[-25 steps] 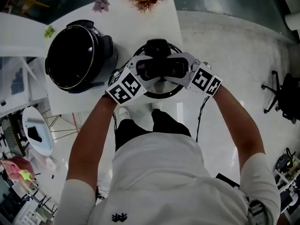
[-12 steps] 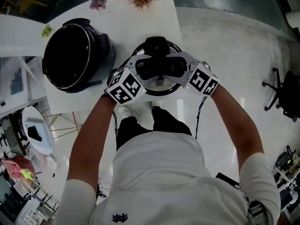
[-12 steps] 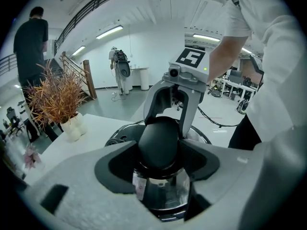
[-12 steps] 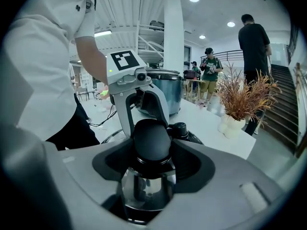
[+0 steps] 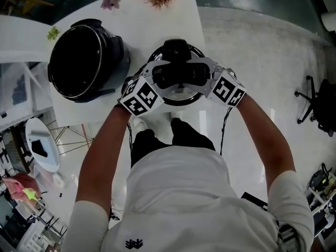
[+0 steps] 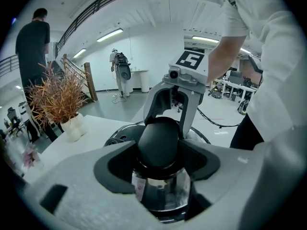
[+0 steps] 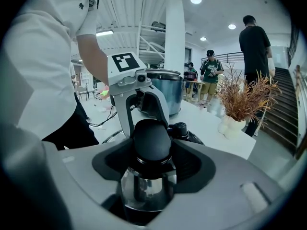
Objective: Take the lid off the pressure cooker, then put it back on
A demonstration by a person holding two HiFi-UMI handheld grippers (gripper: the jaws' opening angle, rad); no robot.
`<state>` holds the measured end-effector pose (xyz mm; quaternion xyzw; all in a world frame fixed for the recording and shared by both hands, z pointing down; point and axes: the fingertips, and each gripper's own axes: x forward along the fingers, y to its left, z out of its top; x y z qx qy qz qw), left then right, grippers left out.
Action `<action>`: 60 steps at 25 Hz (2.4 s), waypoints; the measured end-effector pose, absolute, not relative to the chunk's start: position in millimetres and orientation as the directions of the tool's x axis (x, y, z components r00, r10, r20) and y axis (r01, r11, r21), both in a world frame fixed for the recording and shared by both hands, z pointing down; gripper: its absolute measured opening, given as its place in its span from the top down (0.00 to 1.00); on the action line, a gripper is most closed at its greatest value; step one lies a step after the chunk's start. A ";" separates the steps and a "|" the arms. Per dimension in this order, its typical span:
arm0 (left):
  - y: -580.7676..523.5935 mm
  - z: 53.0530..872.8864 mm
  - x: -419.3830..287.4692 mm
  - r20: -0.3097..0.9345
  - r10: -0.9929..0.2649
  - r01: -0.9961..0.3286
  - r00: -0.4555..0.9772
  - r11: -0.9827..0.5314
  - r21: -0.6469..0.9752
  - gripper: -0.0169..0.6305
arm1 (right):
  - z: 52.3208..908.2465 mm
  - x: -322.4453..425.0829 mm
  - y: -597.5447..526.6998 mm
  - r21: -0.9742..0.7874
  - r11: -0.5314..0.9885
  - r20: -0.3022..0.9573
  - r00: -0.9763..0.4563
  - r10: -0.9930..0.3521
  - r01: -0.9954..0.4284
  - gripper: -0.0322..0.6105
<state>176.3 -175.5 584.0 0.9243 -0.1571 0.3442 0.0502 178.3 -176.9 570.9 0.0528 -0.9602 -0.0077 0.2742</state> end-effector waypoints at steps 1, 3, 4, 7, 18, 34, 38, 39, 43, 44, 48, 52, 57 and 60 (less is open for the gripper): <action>-175.3 584.5 175.4 0.655 -0.258 -0.328 0.710 -0.945 -0.017 0.53 | 570.2 178.4 -176.9 0.044 0.994 0.524 -0.845 -0.106 -0.097 0.53; -175.1 585.5 171.9 0.661 -0.264 -0.334 0.703 -0.942 -0.021 0.51 | 568.0 178.0 -176.5 0.035 0.994 0.515 -0.851 -0.103 -0.099 0.51; -174.7 585.4 169.8 0.662 -0.265 -0.338 0.701 -0.941 -0.019 0.49 | 566.9 178.1 -176.2 0.031 0.994 0.514 -0.852 -0.102 -0.101 0.50; -172.2 580.7 165.1 0.655 -0.272 -0.352 0.705 -0.936 -0.010 0.48 | 564.2 180.5 -174.7 0.038 0.994 0.519 -0.848 -0.107 -0.102 0.49; -160.8 562.3 152.7 0.632 -0.318 -0.392 0.707 -0.920 -0.024 0.47 | 547.0 199.4 -171.1 0.045 0.983 0.503 -0.846 -0.174 -0.175 0.49; -163.4 563.8 149.2 0.634 -0.321 -0.404 0.703 -0.914 -0.015 0.47 | 553.3 190.9 -169.0 0.043 0.987 0.514 -0.844 -0.155 -0.155 0.49; -166.2 567.0 157.5 0.633 -0.314 -0.397 0.708 -0.918 -0.012 0.46 | 555.5 189.1 -171.5 0.045 0.989 0.516 -0.845 -0.142 -0.139 0.49; -167.0 568.1 158.7 0.634 -0.312 -0.394 0.707 -0.919 -0.012 0.46 | 556.3 187.5 -172.0 0.046 0.990 0.516 -0.845 -0.137 -0.133 0.49; -170.8 572.8 165.3 0.641 -0.302 -0.385 0.706 -0.923 -0.010 0.46 | 560.6 182.8 -175.2 0.044 0.992 0.517 -0.848 -0.122 -0.116 0.50; -171.5 573.7 167.1 0.642 -0.299 -0.383 0.706 -0.924 -0.010 0.46 | 561.3 182.0 -175.6 0.042 0.993 0.517 -0.848 -0.117 -0.112 0.50; -173.8 579.9 171.8 0.649 -0.285 -0.369 0.705 -0.930 -0.008 0.46 | 567.4 177.9 -176.3 0.043 0.996 0.531 -0.842 -0.092 -0.082 0.50; -175.2 585.5 177.0 0.657 -0.266 -0.346 0.705 -0.938 -0.008 0.47 | 571.0 174.9 -176.5 0.050 0.997 0.536 -0.841 -0.071 -0.053 0.52; -175.8 591.2 178.6 0.659 -0.246 -0.335 0.711 -0.942 0.010 0.52 | 570.6 174.2 -175.3 0.029 0.999 0.519 -0.853 -0.054 -0.045 0.52; -175.7 591.1 179.3 0.665 -0.238 -0.332 0.707 -0.943 0.016 0.52 | 572.7 176.4 -175.8 0.025 0.998 0.524 -0.850 -0.055 -0.049 0.52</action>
